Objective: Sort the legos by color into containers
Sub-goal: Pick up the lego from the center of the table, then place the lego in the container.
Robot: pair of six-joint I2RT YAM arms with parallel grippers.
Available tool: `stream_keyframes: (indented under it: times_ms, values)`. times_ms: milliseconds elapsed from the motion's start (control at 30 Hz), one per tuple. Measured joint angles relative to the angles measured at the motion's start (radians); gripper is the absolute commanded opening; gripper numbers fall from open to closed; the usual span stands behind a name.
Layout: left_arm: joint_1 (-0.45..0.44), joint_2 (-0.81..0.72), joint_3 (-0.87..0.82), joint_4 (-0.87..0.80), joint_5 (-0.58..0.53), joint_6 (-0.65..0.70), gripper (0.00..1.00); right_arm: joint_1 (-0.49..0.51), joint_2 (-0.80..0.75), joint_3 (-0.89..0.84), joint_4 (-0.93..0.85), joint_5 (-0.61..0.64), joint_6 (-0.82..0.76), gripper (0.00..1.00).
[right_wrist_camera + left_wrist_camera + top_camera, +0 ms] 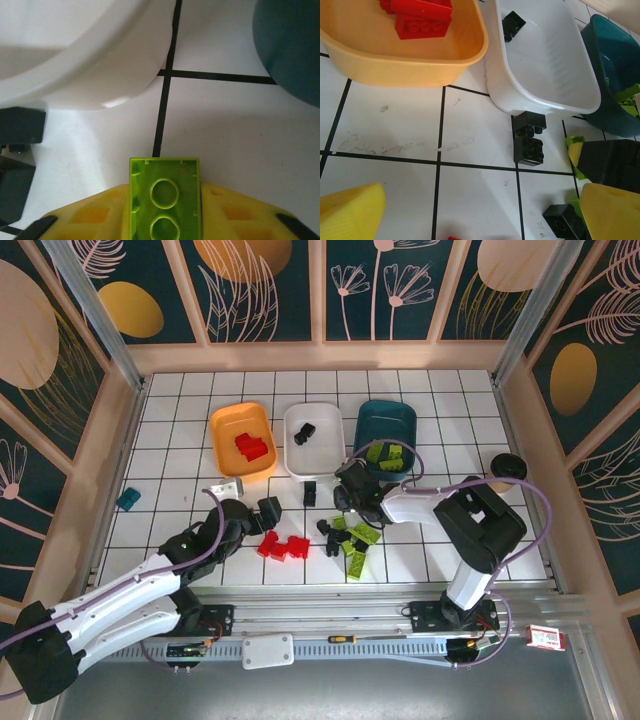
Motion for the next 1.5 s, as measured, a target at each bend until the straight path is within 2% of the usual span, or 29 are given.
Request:
stream_keyframes:
  times_ms: [133,267,433,567,700,833,933,1000,1167,1333,1500]
  values:
    - [0.0,0.0,0.0,-0.006,-0.007,0.0,0.99,-0.004,-0.055,-0.032,-0.028,0.019,-0.003,0.23]
    - [0.0,0.0,0.0,-0.008,-0.011,0.0,0.99,-0.011,-0.209,-0.06,-0.079,0.039,-0.014,0.22]
    - [0.0,0.0,0.0,-0.011,-0.016,0.0,0.99,-0.104,-0.36,-0.008,-0.08,0.043,-0.039,0.22]
    - [0.0,0.0,0.0,-0.016,-0.016,0.0,0.99,-0.217,-0.313,0.087,-0.077,0.045,-0.056,0.22]
    - [0.0,0.0,0.0,-0.035,-0.016,-0.001,0.99,-0.3,-0.164,0.183,-0.069,0.044,-0.061,0.23]
    - [0.0,0.004,0.0,-0.065,-0.016,-0.008,0.99,-0.341,-0.033,0.253,-0.077,0.04,-0.063,0.31]
    - [0.0,0.008,0.002,-0.09,-0.016,-0.012,0.99,-0.349,0.035,0.305,-0.092,0.025,-0.073,0.56]
    - [0.0,0.01,0.003,-0.105,-0.016,-0.014,0.99,-0.349,0.061,0.34,-0.1,0.015,-0.078,0.66]
    - [0.0,0.023,0.017,-0.146,-0.008,-0.018,0.94,-0.348,0.056,0.368,-0.104,-0.008,-0.078,0.7]
    - [-0.019,0.109,0.04,-0.179,0.023,-0.031,0.88,-0.324,-0.021,0.302,-0.09,-0.017,-0.077,0.7]
    - [-0.092,0.18,0.034,-0.19,0.058,-0.053,0.92,-0.294,-0.1,0.199,-0.065,-0.03,-0.061,0.7]
